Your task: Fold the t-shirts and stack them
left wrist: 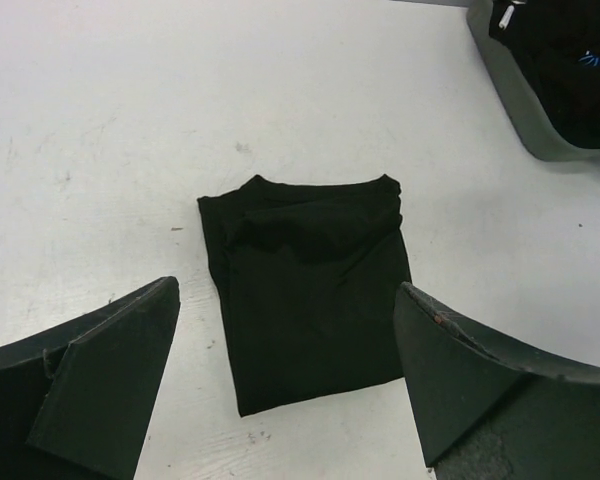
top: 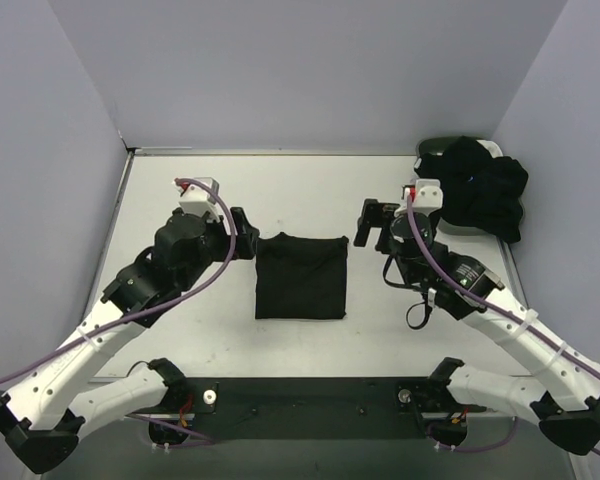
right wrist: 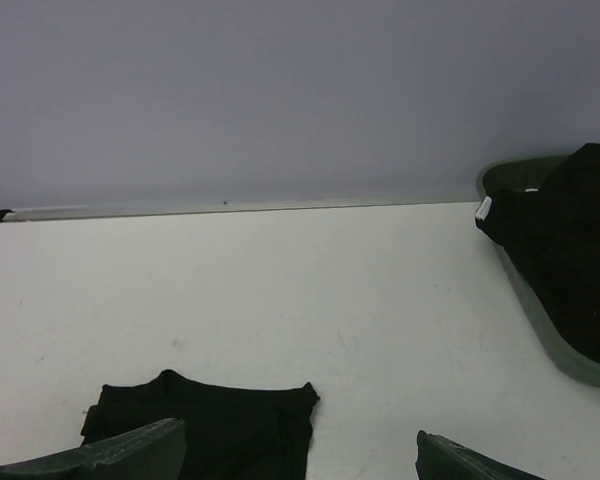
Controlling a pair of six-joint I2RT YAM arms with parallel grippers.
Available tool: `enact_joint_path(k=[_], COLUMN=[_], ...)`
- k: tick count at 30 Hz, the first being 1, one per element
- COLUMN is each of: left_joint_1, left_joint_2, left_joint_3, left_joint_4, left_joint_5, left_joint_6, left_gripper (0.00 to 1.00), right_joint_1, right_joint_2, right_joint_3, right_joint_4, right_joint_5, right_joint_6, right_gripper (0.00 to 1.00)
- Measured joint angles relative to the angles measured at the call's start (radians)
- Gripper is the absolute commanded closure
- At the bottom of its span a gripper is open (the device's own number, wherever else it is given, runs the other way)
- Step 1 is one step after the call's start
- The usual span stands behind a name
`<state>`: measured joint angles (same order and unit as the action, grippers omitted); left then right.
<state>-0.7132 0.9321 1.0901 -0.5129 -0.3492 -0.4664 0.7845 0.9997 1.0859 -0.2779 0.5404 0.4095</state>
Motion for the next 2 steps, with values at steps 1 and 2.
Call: enact_joint_path(k=[1,2], left_joint_1=[0.001,0.001], left_joint_2=[-0.010,-0.015], left_joint_3=[-0.006,-0.007], left_joint_4=[-0.008,-0.014], left_joint_5=[-0.005,-0.010], left_joint_6=[0.000,0.000], left_gripper=[0.03,0.03], right_joint_1=[0.008,0.019], right_joint_2=[-0.002,-0.002], right_joint_3=[0.000,0.000], right_joint_4=[-0.001,-0.002], right_joint_5=[0.007,0.018], right_joint_6=[-0.005,-0.011], right_gripper=[0.00,0.00])
